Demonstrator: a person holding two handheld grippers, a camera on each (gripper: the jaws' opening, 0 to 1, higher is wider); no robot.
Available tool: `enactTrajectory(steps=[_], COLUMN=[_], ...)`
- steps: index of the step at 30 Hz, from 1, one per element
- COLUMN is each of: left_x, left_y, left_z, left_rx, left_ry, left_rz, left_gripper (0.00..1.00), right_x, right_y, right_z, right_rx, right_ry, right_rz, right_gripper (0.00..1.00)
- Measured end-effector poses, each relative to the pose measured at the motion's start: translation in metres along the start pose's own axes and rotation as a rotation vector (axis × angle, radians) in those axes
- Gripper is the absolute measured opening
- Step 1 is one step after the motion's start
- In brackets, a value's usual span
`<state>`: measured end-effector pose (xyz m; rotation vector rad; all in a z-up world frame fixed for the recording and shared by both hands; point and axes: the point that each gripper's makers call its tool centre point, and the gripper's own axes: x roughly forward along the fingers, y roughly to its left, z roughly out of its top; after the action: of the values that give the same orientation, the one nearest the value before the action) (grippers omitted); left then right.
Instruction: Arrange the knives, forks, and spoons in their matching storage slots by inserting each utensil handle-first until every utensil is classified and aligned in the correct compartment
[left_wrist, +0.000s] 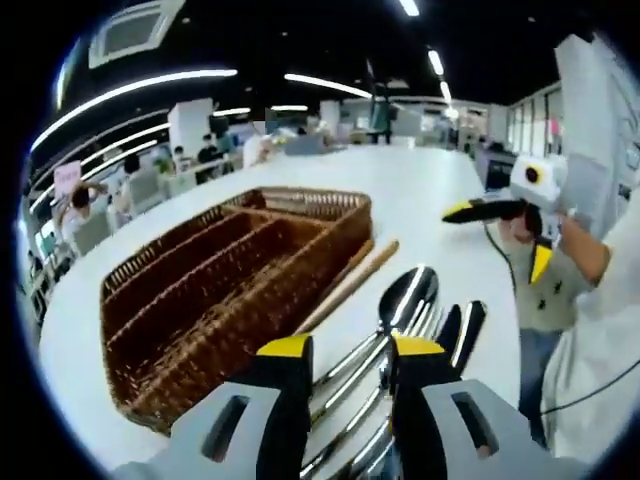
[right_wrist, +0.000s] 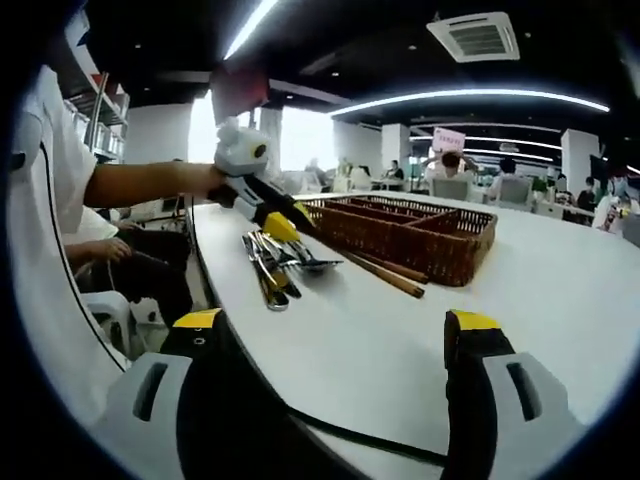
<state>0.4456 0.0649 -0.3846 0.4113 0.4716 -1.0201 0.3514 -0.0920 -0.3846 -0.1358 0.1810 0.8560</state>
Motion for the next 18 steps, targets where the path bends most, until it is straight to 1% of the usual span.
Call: enactTrajectory(steps=[1,2,4,7,9,12,15,16,17,18], left_x=[0.001,0.002,0.004,0.006,0.008,0.011,0.014,0.014,0.014,0.015], left_y=[0.001,0.003,0.001,0.001,0.003,0.004,0.001,0.001,-0.004,-0.005], left_z=[-0.001,0.0,-0.004,-0.006,-0.009,-0.006,-0.009,-0.009,-0.009,-0.008], left_rx=[0.008,0.01,0.015,0.025,0.032,0.036,0.064,0.057,0.064,0.06], left_ry=[0.016,0.015,0.051,0.073,0.11,0.113,0.147,0.145,0.145,0.143], left_rz=[-0.004,-0.001,-0.032,-0.047,-0.062,-0.069,-0.092,-0.09,-0.094,-0.097], left_gripper=[0.26,0.26,0.25,0.24,0.24,0.24,0.23,0.22,0.22,0.21], right_x=[-0.001,-0.001,-0.002,-0.004,-0.004,-0.005,-0.006,-0.006,-0.007,-0.007], right_y=[0.0,0.0,-0.001,-0.002,-0.003,-0.005,-0.006,-0.007,-0.007,-0.006], right_z=[-0.001,-0.001,-0.002,-0.001,0.0,-0.001,-0.002,-0.002,-0.002,-0.003], right_rx=[0.003,0.003,0.011,0.021,0.026,0.022,0.025,0.025,0.025,0.025], right_ry=[0.001,0.001,-0.001,-0.009,-0.014,-0.007,-0.006,-0.006,-0.005,-0.004], right_rz=[-0.001,-0.001,-0.004,-0.009,-0.011,-0.015,-0.02,-0.021,-0.023,-0.023], right_gripper=[0.93,0.93,0.93,0.92,0.92,0.92,0.92,0.92,0.92,0.91])
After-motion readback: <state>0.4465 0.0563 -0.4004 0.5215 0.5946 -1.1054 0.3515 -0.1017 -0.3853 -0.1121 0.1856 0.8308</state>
